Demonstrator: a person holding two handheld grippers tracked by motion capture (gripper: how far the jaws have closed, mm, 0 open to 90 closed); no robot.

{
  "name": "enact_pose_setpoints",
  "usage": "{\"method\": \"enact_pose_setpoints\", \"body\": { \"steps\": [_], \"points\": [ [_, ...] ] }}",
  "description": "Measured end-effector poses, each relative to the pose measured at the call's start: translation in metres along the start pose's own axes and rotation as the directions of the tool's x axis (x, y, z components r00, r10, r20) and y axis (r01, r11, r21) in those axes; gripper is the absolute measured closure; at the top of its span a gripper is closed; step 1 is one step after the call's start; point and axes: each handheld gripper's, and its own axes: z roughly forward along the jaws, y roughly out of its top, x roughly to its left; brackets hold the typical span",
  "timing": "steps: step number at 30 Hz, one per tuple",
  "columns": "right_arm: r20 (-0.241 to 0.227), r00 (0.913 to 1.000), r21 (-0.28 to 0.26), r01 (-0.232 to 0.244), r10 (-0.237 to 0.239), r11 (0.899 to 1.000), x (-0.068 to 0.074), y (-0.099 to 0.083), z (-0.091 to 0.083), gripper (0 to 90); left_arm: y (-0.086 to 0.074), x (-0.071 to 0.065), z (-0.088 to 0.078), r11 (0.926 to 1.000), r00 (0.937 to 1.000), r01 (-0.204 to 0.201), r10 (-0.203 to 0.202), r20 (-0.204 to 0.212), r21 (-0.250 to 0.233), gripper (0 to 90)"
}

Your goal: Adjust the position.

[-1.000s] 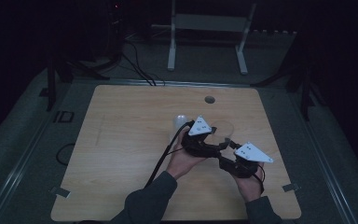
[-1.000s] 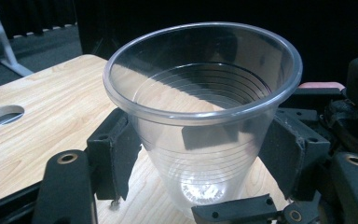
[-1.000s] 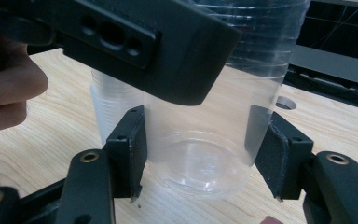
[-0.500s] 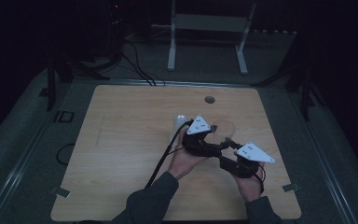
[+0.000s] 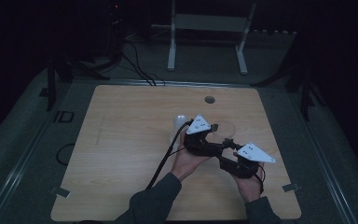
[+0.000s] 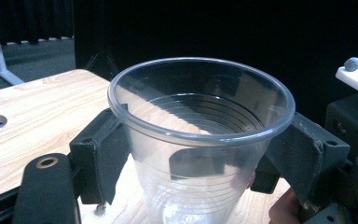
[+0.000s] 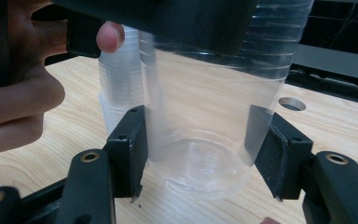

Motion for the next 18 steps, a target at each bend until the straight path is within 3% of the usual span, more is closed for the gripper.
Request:
{"method": "enact_pose_setpoints", "body": {
  "steps": [9, 18],
  "points": [
    [-0.007, 0.9999, 0.005, 0.012, -0.012, 1.000, 0.0000, -0.0012, -0.0001, 40.8, -0.0006, -0.0017, 0.0013, 1.0000, 1.0000, -0.003, 0.003, -0.004, -0.005, 23.2],
    [-0.007, 0.9999, 0.011, 0.014, -0.014, 1.000, -0.0013, -0.0018, -0.0010, 39.6, -0.0028, -0.0046, 0.0006, 0.9994, 0.9994, -0.030, 0.030, -0.020, -0.015, 29.6]
  ]
}}
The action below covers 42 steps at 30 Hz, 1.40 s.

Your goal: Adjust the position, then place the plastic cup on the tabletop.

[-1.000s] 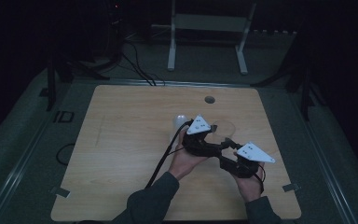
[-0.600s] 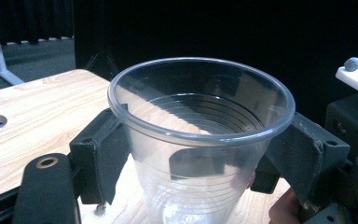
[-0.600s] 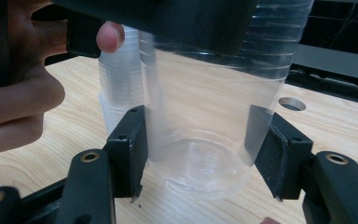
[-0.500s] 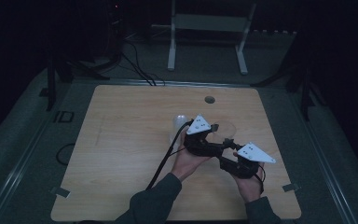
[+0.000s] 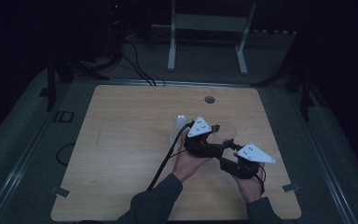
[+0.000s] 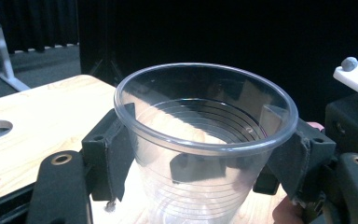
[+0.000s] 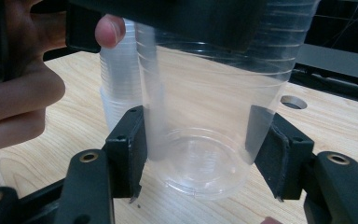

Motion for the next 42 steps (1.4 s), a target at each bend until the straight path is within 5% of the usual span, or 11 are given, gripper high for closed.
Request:
{"method": "enact_pose_setpoints", "body": {
  "steps": [11, 42],
  "points": [
    [0.009, 0.9999, 0.008, -0.010, 0.010, 1.000, -0.003, 0.000, -0.003, 30.3, -0.002, -0.002, 0.000, 0.9995, 0.9987, -0.033, 0.032, -0.040, -0.006, 30.1],
    [0.039, 0.9987, 0.007, -0.032, 0.031, 0.999, -0.013, -0.008, -0.018, 30.2, -0.007, -0.003, 0.009, 0.9985, 0.9920, -0.055, 0.054, -0.114, -0.003, 30.1]
  ]
}}
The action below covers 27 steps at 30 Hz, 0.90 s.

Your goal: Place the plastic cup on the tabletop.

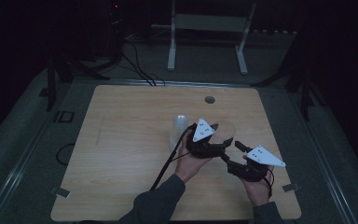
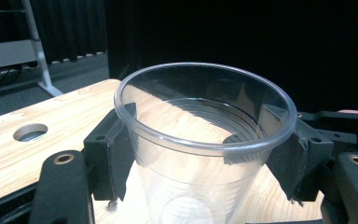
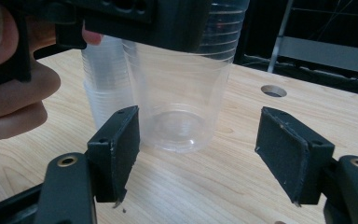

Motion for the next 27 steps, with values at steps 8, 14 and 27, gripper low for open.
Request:
{"method": "enact_pose_setpoints", "body": {
  "steps": [8, 14, 27],
  "points": [
    [0.002, 1.0000, 0.004, 0.000, 0.000, 1.000, -0.0012, -0.0020, -0.0007, 30.3, -0.0016, -0.0002, 0.0021, 1.0000, 0.9999, 0.001, -0.002, -0.017, -0.004, 30.1],
    [0.006, 1.0000, 0.008, -0.003, 0.003, 1.000, -0.0026, -0.0036, -0.0014, 30.3, -0.0025, -0.0005, 0.0036, 1.0000, 0.9998, 0.000, 0.000, -0.018, -0.008, 30.1],
    [0.023, 0.9996, 0.004, -0.014, 0.014, 1.000, -0.0081, -0.0053, -0.0071, 30.4, -0.0034, -0.0025, 0.0066, 0.9998, 0.9992, -0.016, 0.015, -0.038, -0.010, 30.2]
  ]
}}
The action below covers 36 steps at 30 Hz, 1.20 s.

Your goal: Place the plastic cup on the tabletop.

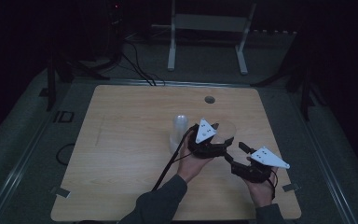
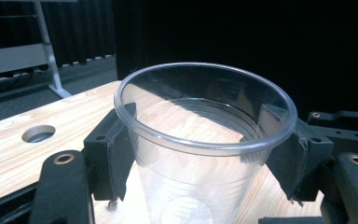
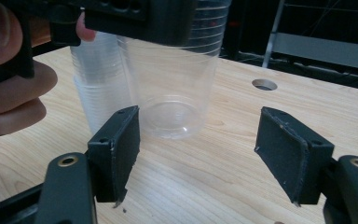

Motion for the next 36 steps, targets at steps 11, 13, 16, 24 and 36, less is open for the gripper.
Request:
{"method": "enact_pose_setpoints", "body": {
  "steps": [11, 13, 16, 24, 36],
  "points": [
    [0.040, 0.9990, -0.007, -0.018, 0.019, 1.000, -0.013, -0.002, -0.010, 31.2, -0.001, -0.001, 0.002, 0.9999, 0.9999, -0.014, 0.014, -0.009, 0.004, 30.3],
    [0.043, 0.9988, -0.010, -0.022, 0.022, 1.000, -0.014, -0.002, -0.011, 31.2, -0.002, -0.002, 0.002, 0.9999, 0.9999, -0.012, 0.012, -0.008, 0.004, 30.2],
    [0.048, 0.9986, -0.011, -0.021, 0.022, 1.000, -0.016, -0.002, -0.012, 31.1, -0.003, -0.002, 0.003, 0.9999, 0.9999, -0.015, 0.015, -0.008, 0.003, 30.3],
    [0.065, 0.9973, -0.026, -0.034, 0.036, 0.999, -0.021, -0.001, -0.016, 31.2, -0.005, -0.004, 0.005, 0.9997, 0.9997, -0.023, 0.023, -0.008, 0.006, 30.3],
    [0.089, 0.9947, -0.052, -0.046, 0.051, 0.998, -0.025, 0.001, -0.022, 31.1, -0.010, -0.006, 0.006, 0.9996, 0.9996, -0.027, 0.027, -0.005, 0.003, 30.4]
  ]
}}
